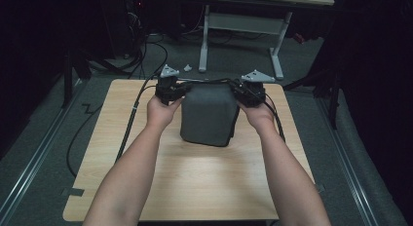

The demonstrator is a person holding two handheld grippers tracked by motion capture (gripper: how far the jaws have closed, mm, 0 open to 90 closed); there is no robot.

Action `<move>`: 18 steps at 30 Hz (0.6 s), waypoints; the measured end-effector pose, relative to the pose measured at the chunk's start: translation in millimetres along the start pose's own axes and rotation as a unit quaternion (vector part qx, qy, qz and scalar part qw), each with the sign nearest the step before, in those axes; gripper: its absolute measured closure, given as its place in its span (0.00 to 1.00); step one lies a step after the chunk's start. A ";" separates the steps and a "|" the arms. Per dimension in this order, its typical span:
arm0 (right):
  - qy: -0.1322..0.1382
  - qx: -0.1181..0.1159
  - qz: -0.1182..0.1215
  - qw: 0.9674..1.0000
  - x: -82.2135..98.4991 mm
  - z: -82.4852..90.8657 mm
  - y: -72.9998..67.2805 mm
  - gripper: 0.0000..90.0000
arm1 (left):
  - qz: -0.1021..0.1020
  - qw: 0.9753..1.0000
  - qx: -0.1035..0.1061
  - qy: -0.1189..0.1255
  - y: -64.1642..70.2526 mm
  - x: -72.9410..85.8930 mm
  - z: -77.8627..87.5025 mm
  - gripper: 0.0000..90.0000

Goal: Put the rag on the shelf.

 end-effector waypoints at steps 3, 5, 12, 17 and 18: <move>-0.007 -0.005 0.001 1.000 7.4 -4.1 2.8 0.88 | 0.006 1.000 0.011 -0.008 -1.8 7.2 -5.1 0.91; -0.013 -0.007 0.000 1.000 12.7 -6.7 4.2 0.88 | 0.010 1.000 0.017 -0.013 -2.7 12.4 -8.2 0.91; -0.034 -0.015 -0.012 0.999 30.0 -17.3 7.9 0.88 | 0.026 0.999 0.033 -0.035 -5.1 30.2 -16.6 0.91; -0.043 -0.028 -0.036 0.998 40.4 -22.1 10.4 0.87 | 0.045 0.997 0.046 -0.047 -5.5 44.7 -21.7 0.91; -0.047 -0.030 -0.042 0.998 41.9 -22.7 11.1 0.87 | 0.047 0.997 0.048 -0.049 -5.5 46.9 -22.3 0.90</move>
Point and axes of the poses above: each handheld gripper's, and its own axes: z roughly backward along the jaws, x roughly out of its underside, y roughly to its right, the point moved 3 cm from there along -z, roughly forward along the jaws, and after that the axes turned 8 degrees about -z, right-handed, at the moved point
